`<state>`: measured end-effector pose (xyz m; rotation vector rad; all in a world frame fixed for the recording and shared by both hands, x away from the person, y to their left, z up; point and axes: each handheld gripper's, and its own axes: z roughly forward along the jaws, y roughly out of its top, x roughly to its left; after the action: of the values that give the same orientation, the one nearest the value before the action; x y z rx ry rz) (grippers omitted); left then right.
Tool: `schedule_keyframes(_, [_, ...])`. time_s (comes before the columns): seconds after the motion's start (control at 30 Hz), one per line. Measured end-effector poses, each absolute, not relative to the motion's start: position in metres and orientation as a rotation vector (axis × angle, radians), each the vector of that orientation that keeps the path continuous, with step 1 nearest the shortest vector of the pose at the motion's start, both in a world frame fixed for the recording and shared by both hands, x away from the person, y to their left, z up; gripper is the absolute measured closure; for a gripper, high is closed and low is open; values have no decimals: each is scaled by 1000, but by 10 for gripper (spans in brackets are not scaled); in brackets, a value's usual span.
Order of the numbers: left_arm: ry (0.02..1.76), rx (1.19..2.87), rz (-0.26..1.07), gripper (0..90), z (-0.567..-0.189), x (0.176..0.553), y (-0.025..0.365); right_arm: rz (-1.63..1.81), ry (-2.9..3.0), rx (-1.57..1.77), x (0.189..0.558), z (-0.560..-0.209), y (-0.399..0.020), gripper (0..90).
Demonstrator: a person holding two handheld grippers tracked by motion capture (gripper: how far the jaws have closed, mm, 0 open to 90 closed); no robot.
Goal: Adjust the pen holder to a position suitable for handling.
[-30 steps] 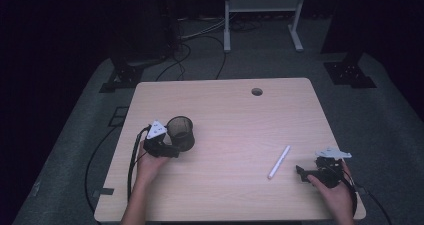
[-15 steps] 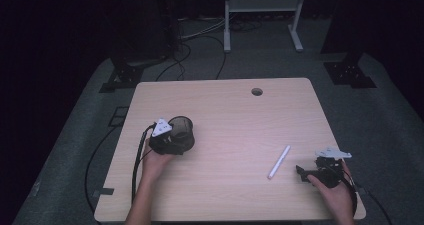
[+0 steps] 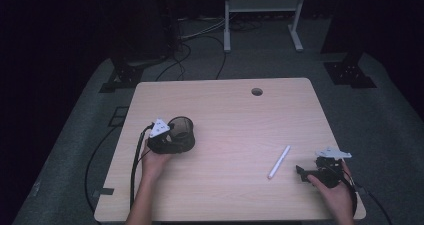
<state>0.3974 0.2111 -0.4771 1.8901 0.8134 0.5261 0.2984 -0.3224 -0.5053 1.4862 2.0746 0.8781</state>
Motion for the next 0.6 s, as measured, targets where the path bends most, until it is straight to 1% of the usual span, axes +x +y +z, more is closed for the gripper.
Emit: schedule_keyframes(0.6, [782, 1914, 527, 97, -475, 392, 205, 878, 2075, 1486, 298, -505, -322, 1])
